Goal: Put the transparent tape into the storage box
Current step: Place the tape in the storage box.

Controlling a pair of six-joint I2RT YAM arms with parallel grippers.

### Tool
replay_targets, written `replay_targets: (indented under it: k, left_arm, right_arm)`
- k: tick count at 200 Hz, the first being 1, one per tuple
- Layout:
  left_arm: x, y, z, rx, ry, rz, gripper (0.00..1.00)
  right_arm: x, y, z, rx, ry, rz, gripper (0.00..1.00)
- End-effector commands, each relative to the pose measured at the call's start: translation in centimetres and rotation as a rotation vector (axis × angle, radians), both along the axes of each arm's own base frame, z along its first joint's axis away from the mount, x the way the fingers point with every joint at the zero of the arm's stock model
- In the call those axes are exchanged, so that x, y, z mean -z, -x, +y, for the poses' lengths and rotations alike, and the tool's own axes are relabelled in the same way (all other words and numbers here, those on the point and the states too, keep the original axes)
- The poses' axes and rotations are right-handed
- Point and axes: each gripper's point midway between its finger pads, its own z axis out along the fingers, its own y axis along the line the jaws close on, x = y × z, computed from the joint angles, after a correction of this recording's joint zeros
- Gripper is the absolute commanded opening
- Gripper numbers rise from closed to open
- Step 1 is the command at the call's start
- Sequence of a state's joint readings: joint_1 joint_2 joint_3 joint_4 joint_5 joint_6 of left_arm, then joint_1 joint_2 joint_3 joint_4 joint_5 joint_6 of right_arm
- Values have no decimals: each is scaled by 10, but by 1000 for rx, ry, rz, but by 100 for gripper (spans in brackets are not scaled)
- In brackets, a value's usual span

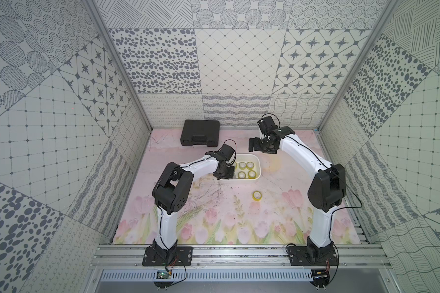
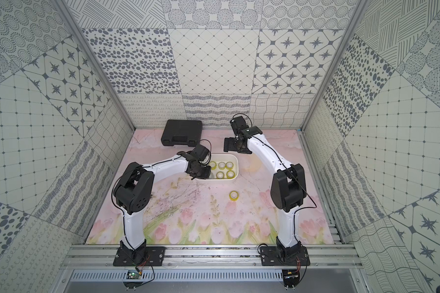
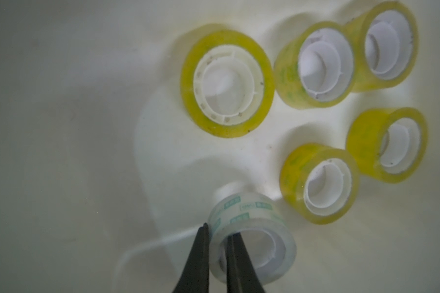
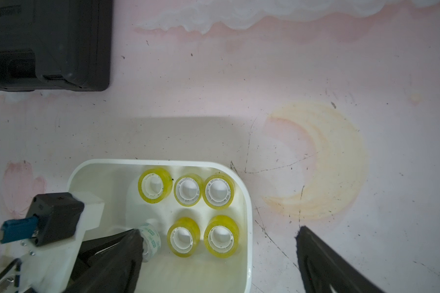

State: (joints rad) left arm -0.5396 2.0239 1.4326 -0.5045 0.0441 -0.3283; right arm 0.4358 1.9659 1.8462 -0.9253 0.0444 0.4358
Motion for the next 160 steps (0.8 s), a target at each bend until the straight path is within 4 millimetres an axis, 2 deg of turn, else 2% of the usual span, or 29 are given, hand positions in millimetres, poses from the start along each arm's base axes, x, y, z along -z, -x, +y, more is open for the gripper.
replay_targets:
  k: [1,40,55,86,160]
  left_arm:
    - [5,0,-6,17,-8,10,0]
    - [9,-2,-6,2,-16,14,0]
    - [8,-3,-6,0,-17,12,11]
    - [3,-5,-8,-1,-8,-4,23]
    - [-18,-10,-19,1,54,-62,25]
  right_arm:
    - [-14,0,-1,3,-29,-34,97]
    - [-9,2,-4,3,-30,-23,97]
    - [-10,2,-5,4,-32,-24,96]
    - [-10,2,-5,0,-35,-23,96]
    - [-12,2,-2,-9,-50,-28,97]
